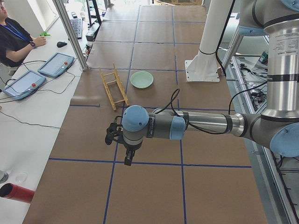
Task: Place plate on rack
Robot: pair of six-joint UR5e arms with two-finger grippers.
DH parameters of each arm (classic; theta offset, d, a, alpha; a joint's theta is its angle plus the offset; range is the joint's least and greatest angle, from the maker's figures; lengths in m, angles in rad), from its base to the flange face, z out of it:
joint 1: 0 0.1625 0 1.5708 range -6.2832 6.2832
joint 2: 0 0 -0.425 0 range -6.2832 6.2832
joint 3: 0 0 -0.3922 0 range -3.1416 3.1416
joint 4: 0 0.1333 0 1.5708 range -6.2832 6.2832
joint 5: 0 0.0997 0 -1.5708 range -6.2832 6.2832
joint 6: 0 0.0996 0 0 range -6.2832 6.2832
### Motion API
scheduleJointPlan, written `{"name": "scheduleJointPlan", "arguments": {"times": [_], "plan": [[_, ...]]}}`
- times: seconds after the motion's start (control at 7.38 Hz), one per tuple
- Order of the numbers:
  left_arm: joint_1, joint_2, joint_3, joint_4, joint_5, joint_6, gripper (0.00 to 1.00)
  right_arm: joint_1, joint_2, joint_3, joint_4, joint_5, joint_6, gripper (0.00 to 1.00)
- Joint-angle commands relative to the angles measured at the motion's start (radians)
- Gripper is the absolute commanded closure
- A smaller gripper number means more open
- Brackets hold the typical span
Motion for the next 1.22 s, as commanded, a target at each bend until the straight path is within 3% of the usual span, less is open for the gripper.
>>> {"name": "scheduleJointPlan", "arguments": {"times": [0.0, 0.14, 0.41, 0.68, 0.81, 1.08], "plan": [[0.0, 0.005, -0.014, -0.005, -0.001, 0.001, 0.0, -0.001, 0.0, 0.0, 0.0, 0.0, 0.0, 0.0], [0.004, -0.01, 0.026, -0.006, -0.008, -0.006, 0.0, 0.0, 0.0, 0.0, 0.0, 0.0, 0.0, 0.0], [0.009, -0.013, -0.039, -0.011, -0.004, -0.007, 0.0, -0.001, 0.0, 0.001, 0.0, 0.0, 0.0, 0.0], [0.123, -0.106, -0.068, -0.007, -0.013, -0.009, 0.0, -0.001, 0.0, 0.0, 0.0, 0.0, 0.002, 0.0], [0.179, -0.134, -0.114, -0.026, -0.022, -0.101, 0.0, 0.0, 0.0, 0.0, 0.0, 0.0, 0.002, 0.0], [0.332, -0.203, -0.201, -0.139, -0.013, -0.494, 0.0, -0.001, 0.0, 0.0, 0.0, 0.0, 0.0, 0.0]]}}
